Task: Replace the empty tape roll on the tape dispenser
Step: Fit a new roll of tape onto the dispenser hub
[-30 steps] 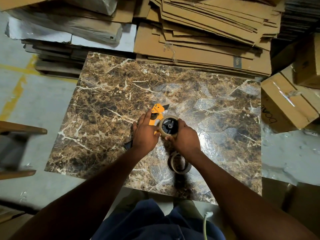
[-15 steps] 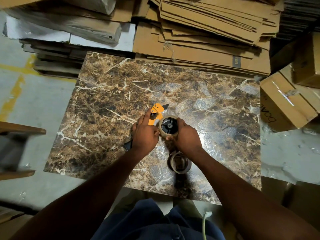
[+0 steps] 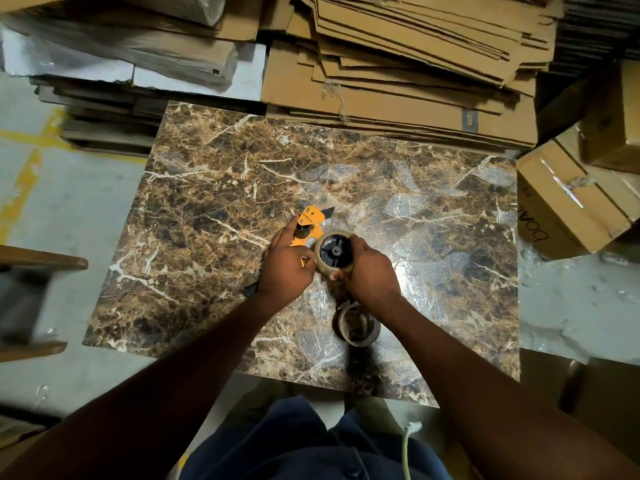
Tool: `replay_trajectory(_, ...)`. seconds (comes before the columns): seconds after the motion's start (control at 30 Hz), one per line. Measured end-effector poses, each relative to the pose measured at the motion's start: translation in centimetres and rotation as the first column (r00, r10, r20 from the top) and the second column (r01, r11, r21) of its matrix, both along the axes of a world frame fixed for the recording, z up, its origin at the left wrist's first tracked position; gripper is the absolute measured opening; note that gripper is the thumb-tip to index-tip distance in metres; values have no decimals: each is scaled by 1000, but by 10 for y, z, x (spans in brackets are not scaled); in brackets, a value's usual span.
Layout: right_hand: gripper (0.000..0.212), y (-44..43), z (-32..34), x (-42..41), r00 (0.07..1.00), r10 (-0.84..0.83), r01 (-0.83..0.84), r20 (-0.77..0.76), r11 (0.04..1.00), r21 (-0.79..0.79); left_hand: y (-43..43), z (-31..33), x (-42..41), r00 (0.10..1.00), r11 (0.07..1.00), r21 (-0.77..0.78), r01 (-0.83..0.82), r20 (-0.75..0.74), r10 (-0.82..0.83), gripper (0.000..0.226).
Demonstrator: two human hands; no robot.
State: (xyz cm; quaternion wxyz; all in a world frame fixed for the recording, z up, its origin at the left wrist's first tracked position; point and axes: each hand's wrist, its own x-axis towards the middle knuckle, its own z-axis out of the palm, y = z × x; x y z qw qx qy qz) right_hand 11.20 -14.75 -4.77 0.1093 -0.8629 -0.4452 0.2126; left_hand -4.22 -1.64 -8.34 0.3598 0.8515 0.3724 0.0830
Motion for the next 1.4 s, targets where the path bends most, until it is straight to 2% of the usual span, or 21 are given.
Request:
replay_trajectory(0.1, 68, 2, 0, 1, 1000, 7, -7, -3, 1000, -6, 0, 0, 3, 999, 999, 5, -39, 34, 39, 24)
replay_trajectory(0.33, 69, 2, 4, -2, 1000, 17, -16, 26, 1000, -27, 1, 4, 9, 998, 998, -9, -62, 16, 62, 10)
replay_trajectory(0.57, 78, 0, 6, -4, 997, 28, -26, 66, 999, -25, 16, -1, 0, 999, 1000, -9, -7, 51, 8, 13)
replay_trajectory(0.67, 74, 0, 7, 0, 997, 42, -40, 62, 999, -23, 18, 3, 0, 999, 1000, -4, 17, 45, -17, 8)
replay_trajectory(0.8, 73, 1, 8, 2, 999, 31, -30, 31, 999, -36, 13, 11, -4, 990, 989, 44, 142, 4, -142, 12)
replay_trajectory(0.97, 65, 2, 6, 2, 997, 9, -9, -72, 1000, -5, 6, 10, -2, 997, 998, 22, 67, -27, -66, 5)
replay_trajectory(1.07, 63, 3, 6, 4, 995, 10, -10, -103, 1000, -1, 5, 9, 2, 998, 999, 12, 41, -55, -40, 11)
replay_trajectory(1.27, 76, 4, 7, 8, 992, 17, -20, -122, 1000, -24, 0, 9, 6, 996, 1000, 23, 2, -86, 0, 20)
replay_trajectory(1.4, 78, 3, 5, 8, 996, 21, -25, -90, 999, -46, 0, 4, 5, 996, 1000, 20, -2, -87, 4, 14)
